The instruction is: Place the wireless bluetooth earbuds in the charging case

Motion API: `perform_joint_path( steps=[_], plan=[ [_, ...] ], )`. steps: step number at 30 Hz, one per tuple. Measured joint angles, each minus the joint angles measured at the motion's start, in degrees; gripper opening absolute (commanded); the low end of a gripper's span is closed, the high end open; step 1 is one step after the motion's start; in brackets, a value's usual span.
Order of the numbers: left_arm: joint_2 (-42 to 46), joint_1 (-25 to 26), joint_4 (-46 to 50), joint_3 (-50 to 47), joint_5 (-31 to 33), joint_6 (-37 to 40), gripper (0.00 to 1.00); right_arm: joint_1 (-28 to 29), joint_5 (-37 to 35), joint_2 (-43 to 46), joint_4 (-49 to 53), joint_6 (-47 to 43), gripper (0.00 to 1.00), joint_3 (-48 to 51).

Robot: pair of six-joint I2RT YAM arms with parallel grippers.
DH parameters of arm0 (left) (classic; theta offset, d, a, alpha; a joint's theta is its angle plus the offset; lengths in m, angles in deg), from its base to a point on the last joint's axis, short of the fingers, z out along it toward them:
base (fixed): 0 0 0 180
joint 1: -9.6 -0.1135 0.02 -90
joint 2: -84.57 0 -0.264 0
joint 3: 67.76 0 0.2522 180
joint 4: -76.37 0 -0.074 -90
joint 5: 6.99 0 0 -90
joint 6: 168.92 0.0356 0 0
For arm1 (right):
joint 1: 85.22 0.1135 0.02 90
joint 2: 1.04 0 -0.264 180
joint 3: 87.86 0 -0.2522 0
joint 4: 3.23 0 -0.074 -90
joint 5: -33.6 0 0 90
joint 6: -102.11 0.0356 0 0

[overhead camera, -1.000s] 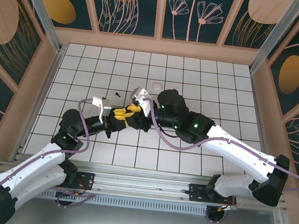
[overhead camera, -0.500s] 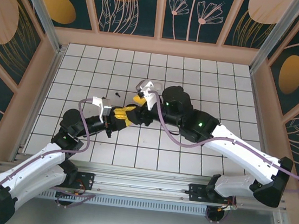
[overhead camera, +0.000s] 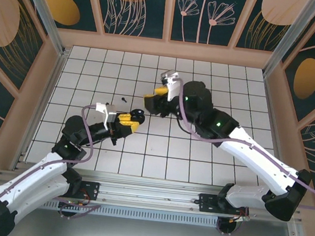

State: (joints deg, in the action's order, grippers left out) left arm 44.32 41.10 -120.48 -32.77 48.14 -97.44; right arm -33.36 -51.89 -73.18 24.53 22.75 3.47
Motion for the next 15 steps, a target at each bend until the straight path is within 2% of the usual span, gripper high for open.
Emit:
perform_joint_path(
  steps=[6,9,15],
  plan=[
    [6.8,0.0,9.4,0.4,6.7,4.2,0.0,-8.7,0.1,-1.9,-0.1,7.3,0.53,0.5],
    [9.4,0.0,14.4,0.9,10.7,5.6,0.0,-9.7,0.7,-6.6,-0.4,9.2,0.52,0.2],
    [11.5,0.0,20.7,1.0,17.4,5.9,0.0,-9.8,3.5,-22.0,-0.1,11.1,0.48,-4.7]
  ],
)
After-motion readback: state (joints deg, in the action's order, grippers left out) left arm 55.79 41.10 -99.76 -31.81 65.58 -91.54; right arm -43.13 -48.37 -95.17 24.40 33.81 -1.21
